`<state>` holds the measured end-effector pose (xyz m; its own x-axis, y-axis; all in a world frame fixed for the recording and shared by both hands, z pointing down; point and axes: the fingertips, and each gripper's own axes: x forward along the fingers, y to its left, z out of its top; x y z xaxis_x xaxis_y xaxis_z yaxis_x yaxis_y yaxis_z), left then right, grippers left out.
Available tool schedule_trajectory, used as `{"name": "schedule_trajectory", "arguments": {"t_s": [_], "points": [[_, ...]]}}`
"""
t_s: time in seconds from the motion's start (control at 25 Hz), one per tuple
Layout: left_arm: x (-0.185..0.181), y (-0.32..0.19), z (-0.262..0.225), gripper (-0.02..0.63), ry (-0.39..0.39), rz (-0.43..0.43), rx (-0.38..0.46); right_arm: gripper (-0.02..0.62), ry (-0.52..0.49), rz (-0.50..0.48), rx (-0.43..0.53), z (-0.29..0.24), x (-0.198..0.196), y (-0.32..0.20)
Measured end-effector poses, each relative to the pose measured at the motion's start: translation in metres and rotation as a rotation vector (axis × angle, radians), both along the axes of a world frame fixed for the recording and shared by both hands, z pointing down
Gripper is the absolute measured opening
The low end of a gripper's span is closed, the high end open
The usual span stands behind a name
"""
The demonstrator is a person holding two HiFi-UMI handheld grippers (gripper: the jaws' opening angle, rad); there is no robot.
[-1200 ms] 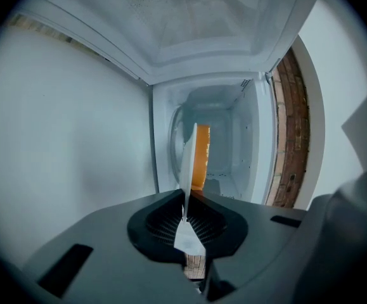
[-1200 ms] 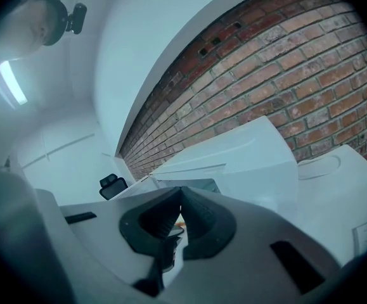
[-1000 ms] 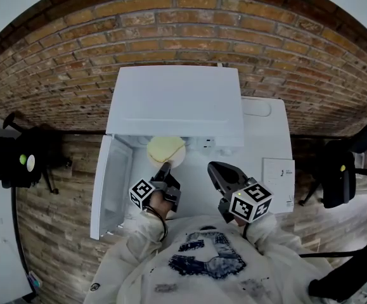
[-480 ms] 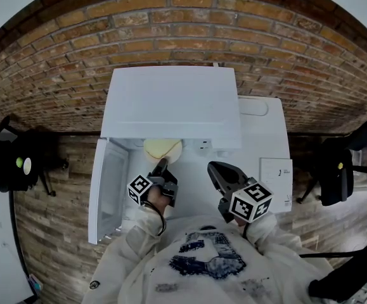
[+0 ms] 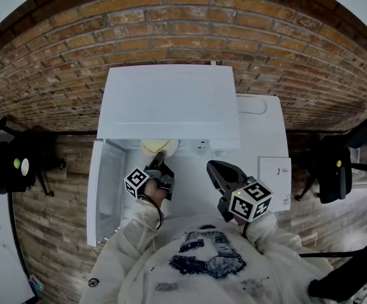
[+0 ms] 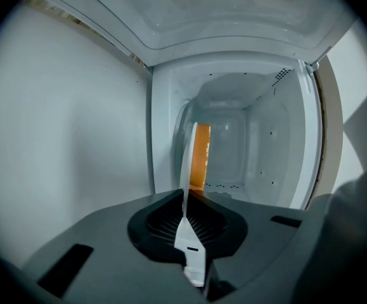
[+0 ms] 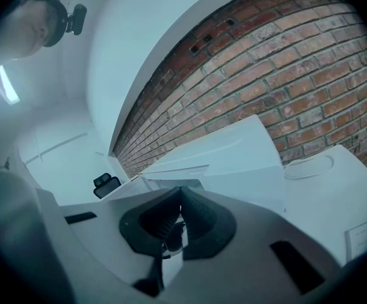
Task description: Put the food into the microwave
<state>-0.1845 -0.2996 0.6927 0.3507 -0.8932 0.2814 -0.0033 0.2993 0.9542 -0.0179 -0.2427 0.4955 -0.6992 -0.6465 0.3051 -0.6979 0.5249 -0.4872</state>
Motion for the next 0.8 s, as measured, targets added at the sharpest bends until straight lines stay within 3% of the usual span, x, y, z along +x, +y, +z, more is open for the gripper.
{"name": "schedule_trajectory", "arguments": {"t_s": [0.72,0.8], "points": [[0.001,-0.019,0.005,0.023,-0.006,0.047,0.025,0.014,-0.002,0.01,-0.011,0.0,-0.001,0.001],[0.004,-0.02,0.004,0.06,-0.011,0.068,0.038,0.014,-0.001,0.01,-0.01,0.0,0.0,0.002]]}}
